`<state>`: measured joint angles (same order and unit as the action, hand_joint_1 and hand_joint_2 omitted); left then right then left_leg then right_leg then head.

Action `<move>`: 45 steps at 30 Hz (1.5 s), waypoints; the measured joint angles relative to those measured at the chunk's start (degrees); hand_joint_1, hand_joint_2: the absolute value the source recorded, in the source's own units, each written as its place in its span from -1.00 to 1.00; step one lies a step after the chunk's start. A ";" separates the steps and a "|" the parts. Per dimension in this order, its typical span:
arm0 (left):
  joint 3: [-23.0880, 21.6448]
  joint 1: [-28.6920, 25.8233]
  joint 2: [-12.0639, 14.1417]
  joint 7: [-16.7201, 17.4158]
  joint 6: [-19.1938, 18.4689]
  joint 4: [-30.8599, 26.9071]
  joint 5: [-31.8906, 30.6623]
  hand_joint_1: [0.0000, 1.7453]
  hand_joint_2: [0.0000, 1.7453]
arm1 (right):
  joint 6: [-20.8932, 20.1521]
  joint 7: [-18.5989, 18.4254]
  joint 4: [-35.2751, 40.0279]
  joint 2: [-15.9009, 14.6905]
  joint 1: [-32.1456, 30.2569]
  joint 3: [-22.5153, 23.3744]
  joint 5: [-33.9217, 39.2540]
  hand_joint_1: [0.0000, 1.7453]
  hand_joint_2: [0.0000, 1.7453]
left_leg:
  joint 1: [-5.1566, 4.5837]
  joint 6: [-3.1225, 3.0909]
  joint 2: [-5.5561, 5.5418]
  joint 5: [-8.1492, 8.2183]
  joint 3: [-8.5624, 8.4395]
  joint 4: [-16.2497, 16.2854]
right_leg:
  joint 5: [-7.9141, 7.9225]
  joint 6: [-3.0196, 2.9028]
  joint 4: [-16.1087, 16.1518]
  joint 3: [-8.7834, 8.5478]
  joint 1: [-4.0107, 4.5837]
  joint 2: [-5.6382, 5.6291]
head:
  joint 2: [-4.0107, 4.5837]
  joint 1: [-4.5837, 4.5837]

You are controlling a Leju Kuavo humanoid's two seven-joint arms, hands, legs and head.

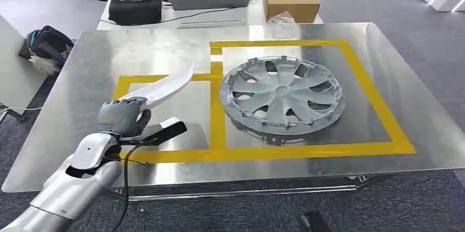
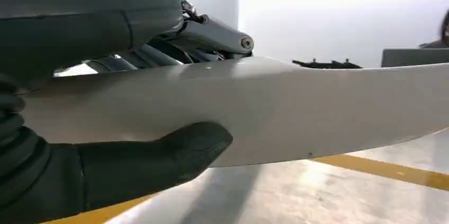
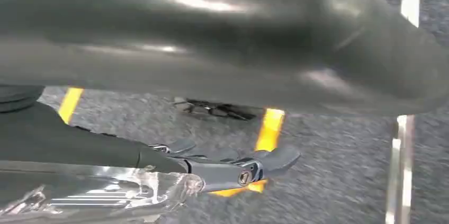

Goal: Take the parts from the cabinet and place them on the table.

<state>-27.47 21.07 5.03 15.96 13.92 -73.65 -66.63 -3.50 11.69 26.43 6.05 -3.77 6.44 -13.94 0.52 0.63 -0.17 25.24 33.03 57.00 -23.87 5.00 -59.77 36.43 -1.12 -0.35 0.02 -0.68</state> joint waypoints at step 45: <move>4.96 -11.68 4.65 -10.34 1.29 -8.53 5.22 1.00 1.00 | 4.48 -3.06 7.17 -5.16 -4.86 -18.58 16.28 -1.00 -1.00 | 1.21 1.04 0.19 -1.05 -0.67 -1.58 | -3.38 1.03 1.47 -5.69 -0.31 -0.30 | -0.02 -0.63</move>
<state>-22.51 9.39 9.68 5.62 15.21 -82.18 -61.40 0.98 8.63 33.59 0.90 -8.63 -12.13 2.34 1.73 1.67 0.03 24.19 32.36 55.42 -27.25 6.03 -58.29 30.74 -1.43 -0.66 0.00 -1.31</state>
